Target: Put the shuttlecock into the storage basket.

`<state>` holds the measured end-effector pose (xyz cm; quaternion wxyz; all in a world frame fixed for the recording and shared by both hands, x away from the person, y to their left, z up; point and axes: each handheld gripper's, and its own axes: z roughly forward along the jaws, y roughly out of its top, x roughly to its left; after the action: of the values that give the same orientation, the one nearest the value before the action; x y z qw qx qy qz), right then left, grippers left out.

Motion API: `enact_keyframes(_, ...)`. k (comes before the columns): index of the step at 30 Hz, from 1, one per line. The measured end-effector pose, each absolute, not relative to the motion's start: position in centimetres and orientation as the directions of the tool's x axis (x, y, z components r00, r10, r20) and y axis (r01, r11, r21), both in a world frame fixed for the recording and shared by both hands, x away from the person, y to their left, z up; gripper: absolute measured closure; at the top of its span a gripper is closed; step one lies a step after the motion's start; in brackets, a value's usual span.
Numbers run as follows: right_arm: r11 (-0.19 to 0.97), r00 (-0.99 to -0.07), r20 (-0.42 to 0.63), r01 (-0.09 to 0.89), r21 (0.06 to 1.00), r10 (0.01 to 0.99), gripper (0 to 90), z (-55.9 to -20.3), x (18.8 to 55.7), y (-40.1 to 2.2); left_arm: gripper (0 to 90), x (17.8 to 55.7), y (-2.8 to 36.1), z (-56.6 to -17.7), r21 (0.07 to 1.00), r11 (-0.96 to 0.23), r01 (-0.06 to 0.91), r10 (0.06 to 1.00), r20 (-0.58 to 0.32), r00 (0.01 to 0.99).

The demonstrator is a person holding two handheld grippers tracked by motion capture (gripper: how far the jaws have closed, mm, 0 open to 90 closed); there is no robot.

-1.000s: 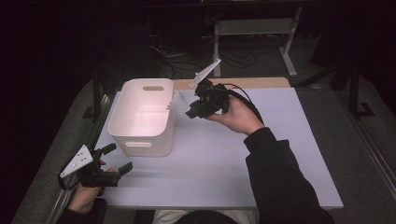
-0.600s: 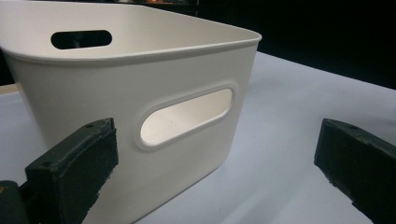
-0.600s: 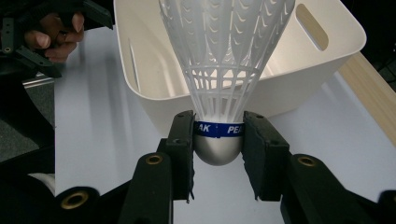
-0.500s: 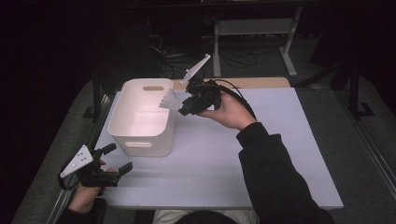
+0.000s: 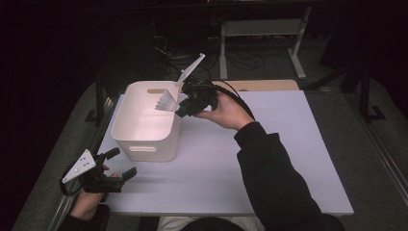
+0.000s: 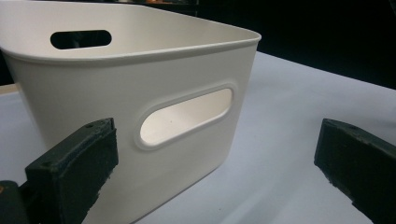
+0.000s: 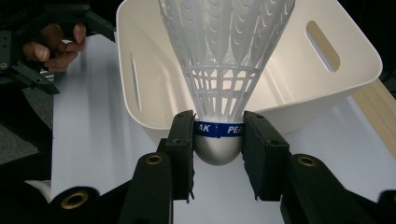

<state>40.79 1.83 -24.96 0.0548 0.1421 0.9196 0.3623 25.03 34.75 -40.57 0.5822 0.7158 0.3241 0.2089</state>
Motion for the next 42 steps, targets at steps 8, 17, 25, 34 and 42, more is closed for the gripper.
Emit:
enact_keyframes(8, 0.706, -0.961, -0.006, 0.198, 0.680, 0.276, 63.8, -24.6, 40.9, 3.2, 0.0, 25.0, 34.7, -40.6, 0.969, -0.112, 0.221, 0.706, -0.078, 0.704)
enact_keyframes(17, 0.713, -0.966, -0.006, 0.185, 0.676, 0.257, 63.8, -24.7, 41.1, 4.5, 0.0, 25.0, 34.7, -40.6, 0.969, -0.113, 0.222, 0.706, -0.079, 0.704)
enact_keyframes(25, 0.719, -0.971, -0.010, 0.170, 0.673, 0.239, 63.8, -25.2, 41.2, 5.9, 0.0, 25.0, 34.7, -40.6, 0.968, -0.114, 0.222, 0.706, -0.078, 0.704)
enact_keyframes(34, 0.732, -0.976, 0.000, 0.162, 0.661, 0.216, 63.8, -26.2, 41.5, 7.3, 0.0, 25.0, 34.7, -40.6, 0.968, -0.115, 0.221, 0.705, -0.077, 0.705)
enact_keyframes(42, 0.737, -0.979, 0.007, 0.157, 0.658, 0.203, 63.8, -26.7, 41.6, 8.1, 0.0, 25.1, 34.7, -40.6, 0.968, -0.115, 0.222, 0.705, -0.078, 0.705)
